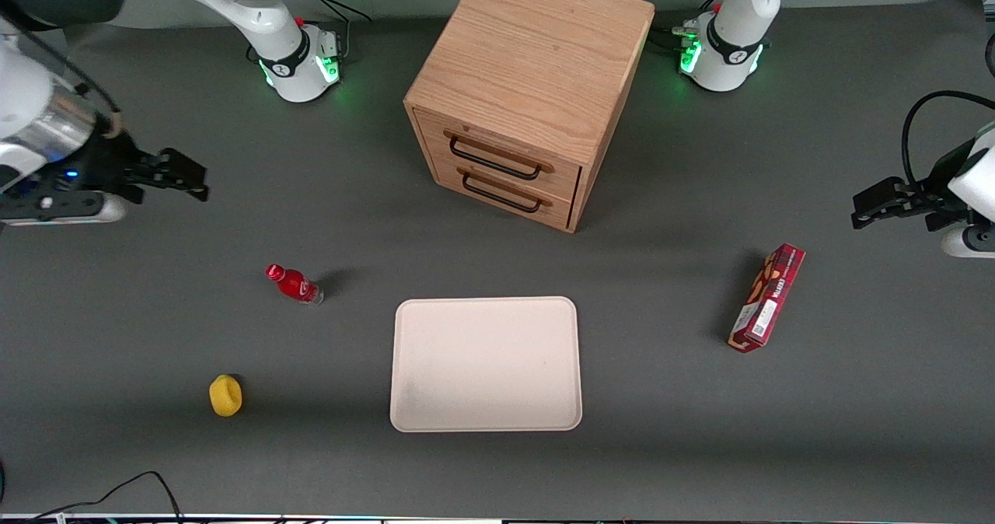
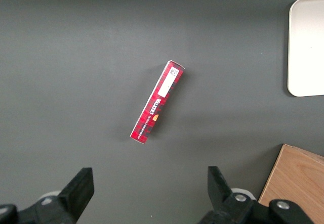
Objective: Open upper drawer
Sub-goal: 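Move the right gripper toward the upper drawer's black handle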
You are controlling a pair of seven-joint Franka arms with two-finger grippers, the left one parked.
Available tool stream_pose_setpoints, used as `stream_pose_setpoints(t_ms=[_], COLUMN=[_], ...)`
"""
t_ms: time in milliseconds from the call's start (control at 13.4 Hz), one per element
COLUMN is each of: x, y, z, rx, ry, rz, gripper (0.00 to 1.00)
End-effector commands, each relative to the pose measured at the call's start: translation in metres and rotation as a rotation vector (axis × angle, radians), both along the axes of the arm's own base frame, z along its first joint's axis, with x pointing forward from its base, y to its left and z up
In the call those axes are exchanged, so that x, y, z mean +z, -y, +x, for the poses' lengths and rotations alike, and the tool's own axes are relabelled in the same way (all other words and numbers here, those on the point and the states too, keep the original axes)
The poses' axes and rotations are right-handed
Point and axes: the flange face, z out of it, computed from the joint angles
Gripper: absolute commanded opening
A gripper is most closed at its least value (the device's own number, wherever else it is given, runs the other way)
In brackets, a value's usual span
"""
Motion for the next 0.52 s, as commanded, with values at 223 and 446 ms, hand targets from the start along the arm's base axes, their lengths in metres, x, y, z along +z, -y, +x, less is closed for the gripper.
stream_pose_setpoints(t_ms=[223, 446], x=[-0.018, -0.04], y=[-0.164, -0.255], z=[-0.01, -0.022], rx=[0.286, 0.401], ry=[-0.044, -0.017], rz=[0.278, 0.384], gripper=[1.0, 1.0])
